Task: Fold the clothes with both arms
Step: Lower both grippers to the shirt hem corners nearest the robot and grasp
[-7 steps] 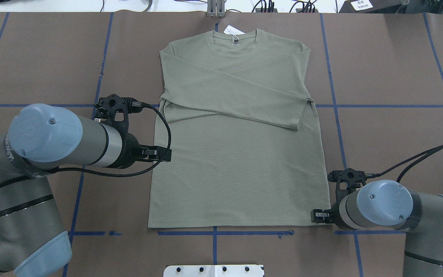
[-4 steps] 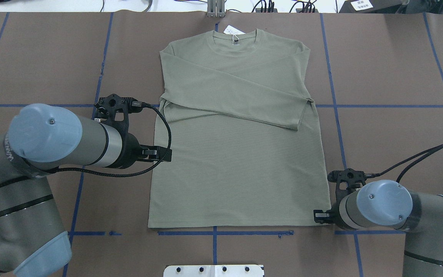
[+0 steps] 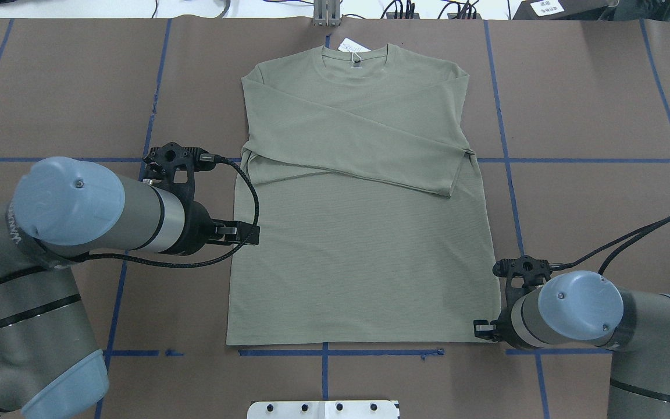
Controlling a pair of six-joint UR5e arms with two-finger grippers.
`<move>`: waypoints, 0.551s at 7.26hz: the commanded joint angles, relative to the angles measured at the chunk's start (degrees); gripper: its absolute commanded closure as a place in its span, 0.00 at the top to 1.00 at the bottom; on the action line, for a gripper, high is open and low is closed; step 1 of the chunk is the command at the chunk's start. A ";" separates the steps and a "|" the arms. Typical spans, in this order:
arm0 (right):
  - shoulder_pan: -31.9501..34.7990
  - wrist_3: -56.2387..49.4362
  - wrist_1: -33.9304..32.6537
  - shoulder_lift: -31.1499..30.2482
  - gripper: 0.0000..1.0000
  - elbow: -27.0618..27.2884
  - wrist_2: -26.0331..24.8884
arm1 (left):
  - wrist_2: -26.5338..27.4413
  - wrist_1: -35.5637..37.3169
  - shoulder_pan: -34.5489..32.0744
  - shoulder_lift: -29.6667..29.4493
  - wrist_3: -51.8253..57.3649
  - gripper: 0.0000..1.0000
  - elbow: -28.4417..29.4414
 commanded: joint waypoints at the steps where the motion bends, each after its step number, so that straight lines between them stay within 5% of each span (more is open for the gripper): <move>1: 0.23 0.72 0.05 0.54 0.00 0.98 -0.34 | 0.09 -0.12 -0.03 0.01 -0.25 0.98 0.14; 4: 2.68 0.72 0.05 -0.07 0.00 4.68 -0.08 | 6.11 0.14 10.11 1.41 -13.11 0.98 1.72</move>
